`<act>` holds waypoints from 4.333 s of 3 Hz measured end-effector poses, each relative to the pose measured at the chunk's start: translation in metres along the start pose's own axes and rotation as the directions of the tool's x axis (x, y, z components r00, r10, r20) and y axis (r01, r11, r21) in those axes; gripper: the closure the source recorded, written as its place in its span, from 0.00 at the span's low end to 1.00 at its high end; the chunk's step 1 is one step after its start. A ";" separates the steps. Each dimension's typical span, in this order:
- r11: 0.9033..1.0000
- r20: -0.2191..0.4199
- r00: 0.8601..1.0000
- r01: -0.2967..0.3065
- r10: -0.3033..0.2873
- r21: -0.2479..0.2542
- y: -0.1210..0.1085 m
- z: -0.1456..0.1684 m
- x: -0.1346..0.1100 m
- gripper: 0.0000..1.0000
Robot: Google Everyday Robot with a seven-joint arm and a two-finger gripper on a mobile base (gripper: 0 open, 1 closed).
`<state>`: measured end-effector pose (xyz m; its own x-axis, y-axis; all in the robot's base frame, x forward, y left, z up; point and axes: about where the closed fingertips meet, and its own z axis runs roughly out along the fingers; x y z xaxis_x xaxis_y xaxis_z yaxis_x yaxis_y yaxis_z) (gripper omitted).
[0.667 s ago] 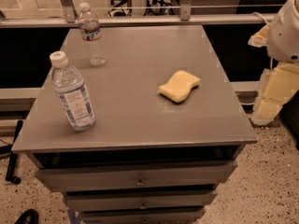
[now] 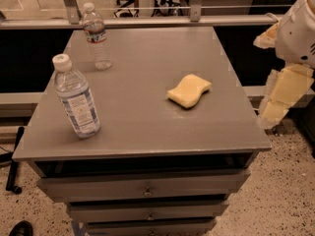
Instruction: Knock blue plastic bottle over
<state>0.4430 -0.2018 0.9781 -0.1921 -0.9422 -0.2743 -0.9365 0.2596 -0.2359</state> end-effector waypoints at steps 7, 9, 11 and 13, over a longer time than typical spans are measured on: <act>0.963 0.826 0.564 0.217 0.012 -0.163 0.051 0.103 -0.295 0.00; 0.949 0.864 0.499 0.239 0.064 -0.208 0.078 0.144 -0.330 0.15; 0.966 0.861 0.498 0.157 0.103 -0.206 0.059 0.149 -0.329 0.62; 0.992 0.794 0.608 0.090 0.014 -0.087 -0.025 0.078 -0.299 1.00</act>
Offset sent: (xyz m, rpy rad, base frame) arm 0.0829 0.2427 0.0277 0.7540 -0.1149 0.3037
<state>0.5466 0.0898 0.9930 0.1030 -0.4008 -0.9104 -0.9718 0.1545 -0.1779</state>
